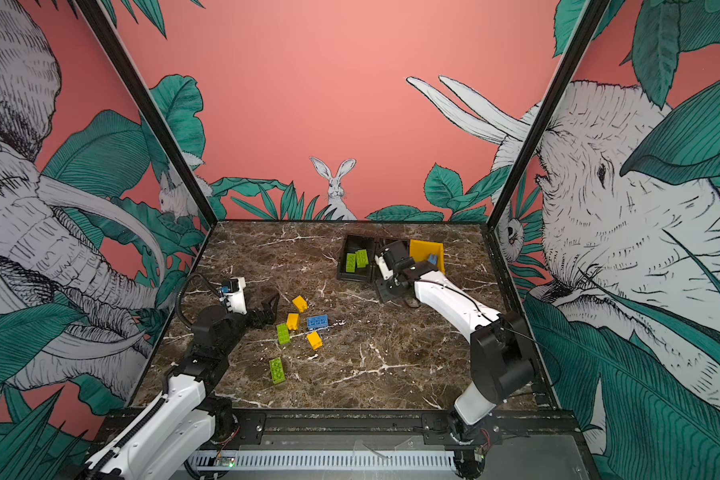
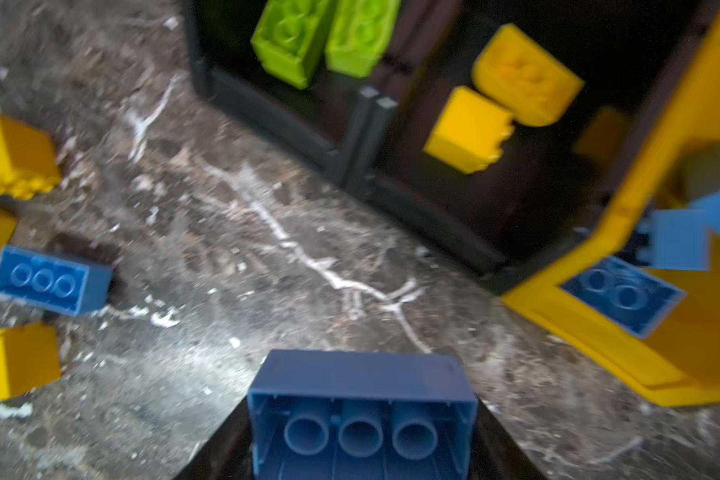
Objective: Sort the legos into containers by color
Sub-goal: 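Carry the blue brick into the yellow bin and open the right gripper, then move the right gripper back over a yellow brick in the pile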
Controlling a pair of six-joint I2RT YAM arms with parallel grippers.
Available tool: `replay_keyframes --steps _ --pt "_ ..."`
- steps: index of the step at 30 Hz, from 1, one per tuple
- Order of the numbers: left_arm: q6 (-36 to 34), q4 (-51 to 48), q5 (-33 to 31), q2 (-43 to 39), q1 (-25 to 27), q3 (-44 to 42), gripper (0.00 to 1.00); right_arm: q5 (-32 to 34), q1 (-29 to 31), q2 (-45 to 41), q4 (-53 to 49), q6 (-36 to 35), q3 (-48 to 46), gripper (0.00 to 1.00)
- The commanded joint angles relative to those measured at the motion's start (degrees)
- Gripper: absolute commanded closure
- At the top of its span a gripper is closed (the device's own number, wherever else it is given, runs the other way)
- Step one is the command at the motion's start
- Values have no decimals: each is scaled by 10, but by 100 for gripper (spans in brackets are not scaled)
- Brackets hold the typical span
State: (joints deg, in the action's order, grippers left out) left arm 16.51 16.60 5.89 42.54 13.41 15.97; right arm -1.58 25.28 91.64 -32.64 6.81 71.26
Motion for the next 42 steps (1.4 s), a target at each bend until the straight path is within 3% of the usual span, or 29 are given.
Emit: replay_keyframes --steps 1,7,13,17,21,25,30,37,42 --pt "-1 12 11 3 -1 -8 1 -12 -52 21 0 -17 45 51" --pt "0 12 14 1 -1 -8 1 -32 -139 121 9 -15 158 51" --pt "1 15 17 7 -1 -8 1 -34 -177 233 -12 -10 276 52" --pt "1 16 17 8 -1 -8 1 -36 -186 264 -9 0 298 51" --pt "1 15 17 6 -2 -8 1 -30 -192 274 -6 3 300 42" --pt "3 15 18 6 -1 -7 1 -23 -196 275 -17 2 303 23" --pt "3 13 19 7 -1 -7 1 -23 -201 256 -34 0 306 15" --pt "-1 5 13 -6 -1 -7 1 -68 -163 137 -36 12 219 24" --pt "-3 -9 -4 -23 -1 -8 1 -72 -30 34 -20 42 91 31"
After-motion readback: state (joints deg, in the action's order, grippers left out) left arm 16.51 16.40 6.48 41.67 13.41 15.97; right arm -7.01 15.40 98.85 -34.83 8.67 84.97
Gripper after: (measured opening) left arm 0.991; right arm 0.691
